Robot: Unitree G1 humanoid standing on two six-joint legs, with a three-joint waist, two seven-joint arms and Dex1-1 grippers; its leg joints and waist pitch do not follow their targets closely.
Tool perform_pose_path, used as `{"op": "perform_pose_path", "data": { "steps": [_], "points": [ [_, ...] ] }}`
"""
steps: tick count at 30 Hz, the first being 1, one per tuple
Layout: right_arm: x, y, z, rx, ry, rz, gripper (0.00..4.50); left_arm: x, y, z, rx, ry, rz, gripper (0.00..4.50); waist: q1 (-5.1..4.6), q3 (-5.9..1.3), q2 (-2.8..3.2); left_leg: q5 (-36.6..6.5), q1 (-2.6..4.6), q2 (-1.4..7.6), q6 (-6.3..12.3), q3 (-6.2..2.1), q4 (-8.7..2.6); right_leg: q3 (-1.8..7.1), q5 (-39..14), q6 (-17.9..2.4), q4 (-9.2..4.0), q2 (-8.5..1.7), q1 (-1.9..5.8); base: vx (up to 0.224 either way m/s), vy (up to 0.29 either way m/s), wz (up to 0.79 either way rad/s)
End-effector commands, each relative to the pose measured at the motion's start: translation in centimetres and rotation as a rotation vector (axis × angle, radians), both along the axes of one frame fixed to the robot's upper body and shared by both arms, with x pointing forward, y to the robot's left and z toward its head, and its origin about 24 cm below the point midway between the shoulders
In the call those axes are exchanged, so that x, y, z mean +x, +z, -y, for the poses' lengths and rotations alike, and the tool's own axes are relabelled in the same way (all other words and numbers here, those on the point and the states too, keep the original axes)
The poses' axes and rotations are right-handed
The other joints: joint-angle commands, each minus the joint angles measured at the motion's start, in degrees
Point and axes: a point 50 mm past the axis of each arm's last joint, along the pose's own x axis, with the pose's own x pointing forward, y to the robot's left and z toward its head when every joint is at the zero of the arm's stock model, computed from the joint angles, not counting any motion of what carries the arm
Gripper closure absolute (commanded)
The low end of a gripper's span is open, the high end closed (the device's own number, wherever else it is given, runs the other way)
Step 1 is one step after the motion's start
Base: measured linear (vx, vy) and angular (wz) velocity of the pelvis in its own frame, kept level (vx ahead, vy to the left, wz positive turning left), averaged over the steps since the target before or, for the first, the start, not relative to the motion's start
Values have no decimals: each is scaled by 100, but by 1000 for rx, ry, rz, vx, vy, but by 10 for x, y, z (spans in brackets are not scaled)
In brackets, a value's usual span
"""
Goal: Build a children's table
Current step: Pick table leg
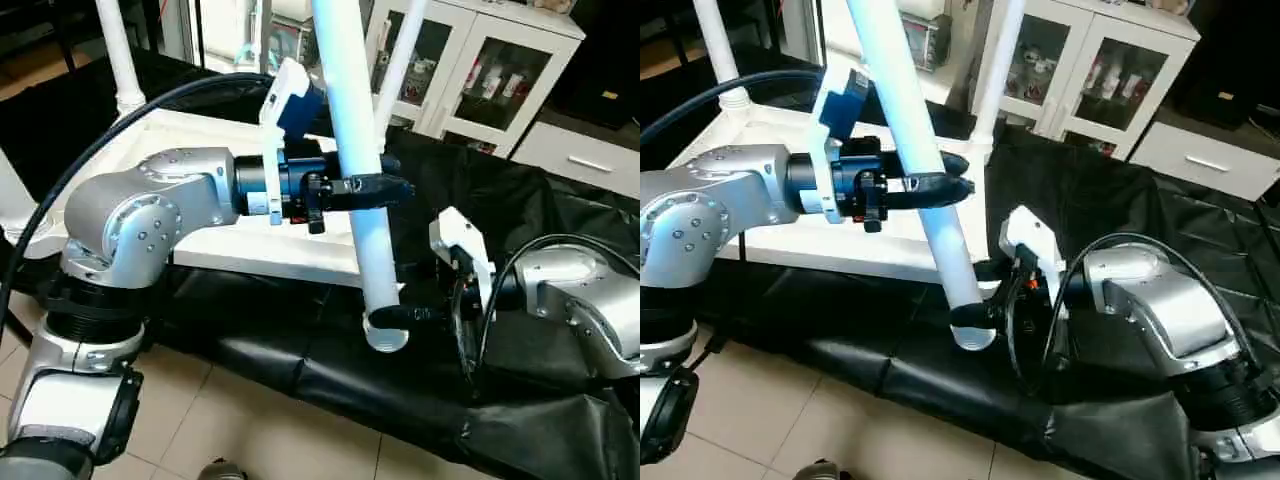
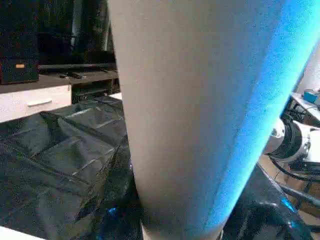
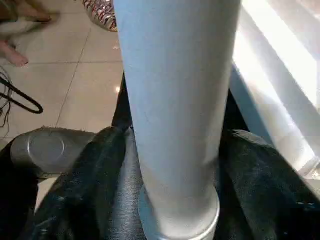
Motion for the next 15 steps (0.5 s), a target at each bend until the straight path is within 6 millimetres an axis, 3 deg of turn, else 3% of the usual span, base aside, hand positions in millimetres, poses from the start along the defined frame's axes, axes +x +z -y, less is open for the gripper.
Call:
{"op": "perform_pose_path", "data": {
  "steps": [1,9,12,15],
  "points": [
    [-1,-1,0,0,7,7,161,-3,6,6,-6,-33,31,280,10,-408,98,-593,93,252,-281,-70,-429,289,-632,-1125,-339,-483,304,0,0,0],
    [-3,-5,-4,18,8,-3,195,-5,7,10,-9,-55,31,280,16,-413,109,-592,92,251,-277,-72,-427,290,-570,-1147,-335,-486,311,0,0,0],
    [-3,-5,-4,18,8,-2,157,-5,6,11,-4,-59,32,280,17,-413,105,-606,97,251,-279,-72,-428,288,-560,-1153,-333,-481,307,0,0,0],
    [-3,-5,-5,8,10,7,151,-6,5,11,7,-67,35,280,12,-411,106,-621,98,253,-286,-73,-431,289,-577,-1152,-334,-485,309,0,0,0]
  ]
}}
